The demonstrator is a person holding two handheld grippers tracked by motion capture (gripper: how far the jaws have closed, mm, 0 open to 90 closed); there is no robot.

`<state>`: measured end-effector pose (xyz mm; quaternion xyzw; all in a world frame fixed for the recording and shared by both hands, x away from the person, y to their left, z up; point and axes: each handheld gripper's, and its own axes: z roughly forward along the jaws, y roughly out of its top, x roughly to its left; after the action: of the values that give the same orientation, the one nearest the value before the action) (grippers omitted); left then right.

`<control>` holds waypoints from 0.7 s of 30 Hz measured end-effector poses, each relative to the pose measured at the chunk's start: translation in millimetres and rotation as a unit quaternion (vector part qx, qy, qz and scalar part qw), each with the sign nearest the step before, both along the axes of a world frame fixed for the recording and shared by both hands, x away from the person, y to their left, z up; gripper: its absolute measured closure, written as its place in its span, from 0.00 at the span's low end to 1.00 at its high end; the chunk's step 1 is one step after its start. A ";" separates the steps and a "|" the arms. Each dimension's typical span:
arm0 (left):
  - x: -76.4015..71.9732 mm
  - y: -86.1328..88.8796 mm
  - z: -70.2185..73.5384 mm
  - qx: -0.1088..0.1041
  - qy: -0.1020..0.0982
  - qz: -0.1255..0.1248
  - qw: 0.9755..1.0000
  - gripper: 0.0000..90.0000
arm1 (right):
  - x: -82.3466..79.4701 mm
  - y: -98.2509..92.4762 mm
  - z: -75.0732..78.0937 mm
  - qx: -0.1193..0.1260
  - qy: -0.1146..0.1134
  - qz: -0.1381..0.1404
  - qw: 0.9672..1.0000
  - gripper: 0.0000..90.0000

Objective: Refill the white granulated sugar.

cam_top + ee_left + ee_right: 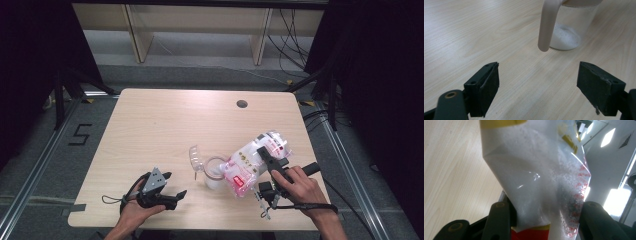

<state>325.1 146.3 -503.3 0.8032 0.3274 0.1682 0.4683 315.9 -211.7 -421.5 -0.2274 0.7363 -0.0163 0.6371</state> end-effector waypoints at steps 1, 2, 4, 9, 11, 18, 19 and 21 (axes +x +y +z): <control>0.1 0.1 0.0 0.000 0.000 0.000 1.000 0.20 | 0.0 -0.1 -0.1 0.000 -0.002 0.000 1.000 0.66; 0.1 0.2 0.2 0.001 -0.001 0.000 1.000 0.20 | 0.0 -0.1 0.1 0.000 -0.001 0.000 1.000 0.66; 0.1 -0.1 -0.2 -0.001 0.000 -0.001 1.000 0.20 | 0.0 0.2 0.6 -0.008 -0.002 0.001 1.000 0.66; 0.6 1.0 0.1 0.009 0.000 -0.001 1.000 0.20 | -0.4 0.9 0.8 -0.011 -0.002 0.000 1.000 0.66; 0.2 0.0 -0.2 -0.001 0.000 -0.001 1.000 0.20 | -0.3 2.0 0.5 -0.012 -0.005 0.005 1.000 0.66; 0.0 0.1 0.1 0.000 0.000 0.000 1.000 0.20 | -0.1 1.9 -0.7 -0.005 0.000 0.004 1.000 0.66; 0.2 0.0 -0.1 -0.001 0.000 -0.001 1.000 0.20 | -0.5 1.3 -1.5 0.001 0.000 0.000 1.000 0.67; 0.3 0.1 -0.1 0.000 0.000 -0.002 1.000 0.20 | 0.1 1.6 -0.6 -0.006 -0.001 0.004 1.000 0.67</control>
<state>325.5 146.4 -503.3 0.8035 0.3259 0.1678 0.4690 316.0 -210.1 -422.1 -0.2342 0.7350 -0.0188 0.6361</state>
